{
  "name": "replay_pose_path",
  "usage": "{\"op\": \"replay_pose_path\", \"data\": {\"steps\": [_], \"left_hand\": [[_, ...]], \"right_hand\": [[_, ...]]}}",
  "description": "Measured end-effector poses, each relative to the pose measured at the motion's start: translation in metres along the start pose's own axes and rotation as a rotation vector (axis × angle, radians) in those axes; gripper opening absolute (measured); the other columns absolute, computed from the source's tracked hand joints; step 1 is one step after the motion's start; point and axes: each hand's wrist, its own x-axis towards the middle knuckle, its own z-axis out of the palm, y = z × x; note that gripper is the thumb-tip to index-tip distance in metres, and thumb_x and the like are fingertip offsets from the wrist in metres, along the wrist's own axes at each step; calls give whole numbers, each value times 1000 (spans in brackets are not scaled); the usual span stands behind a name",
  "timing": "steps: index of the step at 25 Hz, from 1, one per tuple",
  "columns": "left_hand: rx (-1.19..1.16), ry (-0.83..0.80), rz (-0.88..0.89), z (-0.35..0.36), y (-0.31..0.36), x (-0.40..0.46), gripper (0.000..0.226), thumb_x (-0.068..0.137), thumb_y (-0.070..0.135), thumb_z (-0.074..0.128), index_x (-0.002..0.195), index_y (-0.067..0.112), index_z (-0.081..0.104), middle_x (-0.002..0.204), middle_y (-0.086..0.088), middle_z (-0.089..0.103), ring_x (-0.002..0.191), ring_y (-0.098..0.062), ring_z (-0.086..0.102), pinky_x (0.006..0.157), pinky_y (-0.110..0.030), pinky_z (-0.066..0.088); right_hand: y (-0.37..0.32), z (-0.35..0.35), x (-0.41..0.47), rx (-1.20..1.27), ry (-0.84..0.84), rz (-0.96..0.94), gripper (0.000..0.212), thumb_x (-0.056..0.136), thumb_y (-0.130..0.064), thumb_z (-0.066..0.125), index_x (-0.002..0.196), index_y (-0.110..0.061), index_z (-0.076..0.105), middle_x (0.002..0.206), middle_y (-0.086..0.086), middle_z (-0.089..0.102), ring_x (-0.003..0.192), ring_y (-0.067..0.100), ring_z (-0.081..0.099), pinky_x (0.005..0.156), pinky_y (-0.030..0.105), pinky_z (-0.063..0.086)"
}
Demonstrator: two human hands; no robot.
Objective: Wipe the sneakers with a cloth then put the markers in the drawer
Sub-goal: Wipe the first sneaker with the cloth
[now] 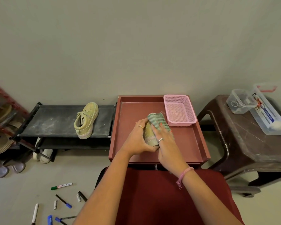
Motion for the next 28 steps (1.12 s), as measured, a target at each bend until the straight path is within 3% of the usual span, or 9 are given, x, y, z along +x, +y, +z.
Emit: {"op": "replay_pose_path", "data": {"steps": [3,5,10,14,17,20,24,26,28], "left_hand": [[-34,-16,31,-1,3,0,85,54,8,84,128,29,47,124,13,56,119,1,51,101,-20,41],[-29,-20,57,2,5,-2,78,56,-2,81,124,23,52,118,14,61,115,5,55,97,-15,40],[-120,28,-57,7,2,-4,82,50,22,84,124,26,47,119,5,61,110,-10,61,95,-39,52],[-62,-7,-31,11,4,-4,95,47,25,87,130,36,42,126,11,52,115,-5,54,99,-34,49],[-71,-45,-15,14,2,-5,98,46,22,85,134,28,43,129,9,51,118,-3,53,102,-32,47],[-71,-52,20,15,0,-5,102,45,23,82,138,24,42,131,8,50,119,-4,53,103,-31,46],[-78,-54,2,25,6,-7,101,44,25,83,134,35,39,130,9,49,117,-7,53,100,-33,49],[-89,-48,2,27,6,-6,101,44,25,83,134,37,38,130,11,48,117,-5,53,100,-33,49],[-93,-31,7,22,2,-4,100,47,20,85,135,32,39,132,11,49,119,-4,53,102,-33,48]], "right_hand": [[5,2,-4,-364,22,-222,76,68,6,60,141,-9,42,153,7,29,142,23,21,113,53,25],[5,-4,-4,-474,35,-282,69,75,-2,50,143,-11,40,150,9,35,140,25,30,111,48,32],[1,-19,7,-187,-131,-68,84,86,9,43,151,-26,2,159,-5,-2,146,10,-6,120,33,3],[8,-12,4,124,-62,66,86,84,10,40,152,-26,2,159,-4,-4,146,11,-6,120,40,8],[16,-10,-20,-25,-75,-36,90,81,15,42,150,-29,3,157,-8,-13,145,11,-14,121,37,4],[23,-6,-47,-213,-75,-215,94,76,18,46,149,-27,8,156,-9,-10,145,14,-14,117,33,-2],[39,-12,-31,208,-23,109,95,79,20,37,147,-39,9,158,-11,4,146,10,6,118,26,13],[35,-10,-31,203,-7,86,91,79,18,36,150,-32,9,159,-6,1,147,10,4,119,29,12],[27,0,-40,9,-19,-53,93,75,18,39,151,-26,10,159,-3,-6,147,12,-7,119,36,6]]}}
